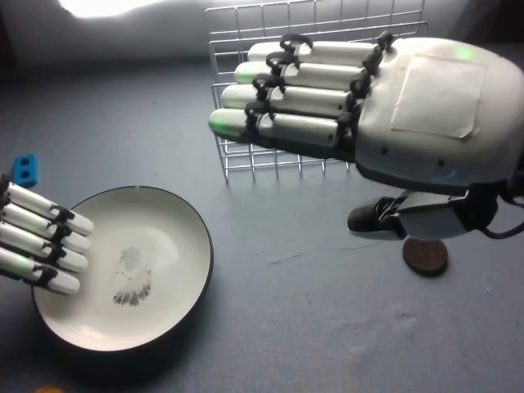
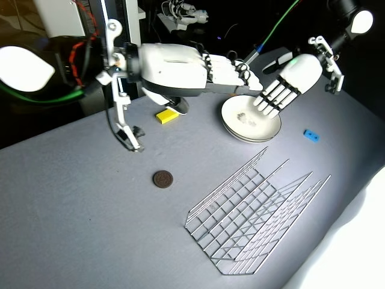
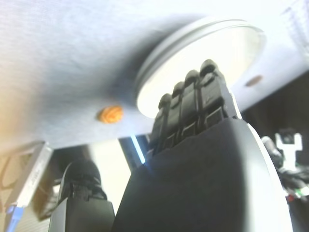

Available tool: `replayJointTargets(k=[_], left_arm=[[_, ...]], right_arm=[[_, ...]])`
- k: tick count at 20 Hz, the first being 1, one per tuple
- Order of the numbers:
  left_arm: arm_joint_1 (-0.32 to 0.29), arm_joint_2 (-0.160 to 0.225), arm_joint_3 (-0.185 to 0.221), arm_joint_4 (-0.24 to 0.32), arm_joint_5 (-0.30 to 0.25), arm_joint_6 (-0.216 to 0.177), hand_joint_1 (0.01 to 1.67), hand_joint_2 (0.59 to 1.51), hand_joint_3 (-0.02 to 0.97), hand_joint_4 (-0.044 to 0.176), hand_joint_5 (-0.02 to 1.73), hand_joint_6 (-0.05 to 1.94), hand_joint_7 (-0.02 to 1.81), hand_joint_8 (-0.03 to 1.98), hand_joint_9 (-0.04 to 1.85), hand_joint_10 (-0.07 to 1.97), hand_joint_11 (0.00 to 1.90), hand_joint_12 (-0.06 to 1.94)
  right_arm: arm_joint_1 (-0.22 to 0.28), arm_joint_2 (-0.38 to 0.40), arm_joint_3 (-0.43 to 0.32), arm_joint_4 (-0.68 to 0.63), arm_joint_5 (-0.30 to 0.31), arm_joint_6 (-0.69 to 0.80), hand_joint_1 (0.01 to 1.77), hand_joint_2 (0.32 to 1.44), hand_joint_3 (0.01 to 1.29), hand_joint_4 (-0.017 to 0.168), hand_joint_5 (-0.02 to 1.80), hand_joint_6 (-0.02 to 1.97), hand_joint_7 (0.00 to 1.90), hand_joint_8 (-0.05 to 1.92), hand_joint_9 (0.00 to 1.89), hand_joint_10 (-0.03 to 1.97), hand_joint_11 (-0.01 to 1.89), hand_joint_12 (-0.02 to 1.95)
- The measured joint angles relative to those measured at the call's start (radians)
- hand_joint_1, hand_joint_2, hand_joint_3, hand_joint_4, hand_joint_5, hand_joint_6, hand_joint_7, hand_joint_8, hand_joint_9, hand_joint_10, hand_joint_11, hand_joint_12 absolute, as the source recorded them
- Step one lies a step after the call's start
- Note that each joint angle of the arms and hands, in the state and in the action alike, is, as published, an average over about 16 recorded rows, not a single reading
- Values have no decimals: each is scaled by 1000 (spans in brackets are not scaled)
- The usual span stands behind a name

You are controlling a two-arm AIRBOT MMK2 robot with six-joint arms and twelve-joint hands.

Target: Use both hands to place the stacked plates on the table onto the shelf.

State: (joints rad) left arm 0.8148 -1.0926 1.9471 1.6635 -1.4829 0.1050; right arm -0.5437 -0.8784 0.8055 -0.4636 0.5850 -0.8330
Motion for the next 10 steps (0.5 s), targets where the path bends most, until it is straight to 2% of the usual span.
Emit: replayJointTargets(k=[10], left_arm=[[39,-29,47,-8,1,6,20,1095,12,6,21,-13,18,-14,22,4,14,-16]], right_arm=[[15,-54,21,-42,-10,7,1186,977,17,0,12,19,22,11,13,7,21,-7]])
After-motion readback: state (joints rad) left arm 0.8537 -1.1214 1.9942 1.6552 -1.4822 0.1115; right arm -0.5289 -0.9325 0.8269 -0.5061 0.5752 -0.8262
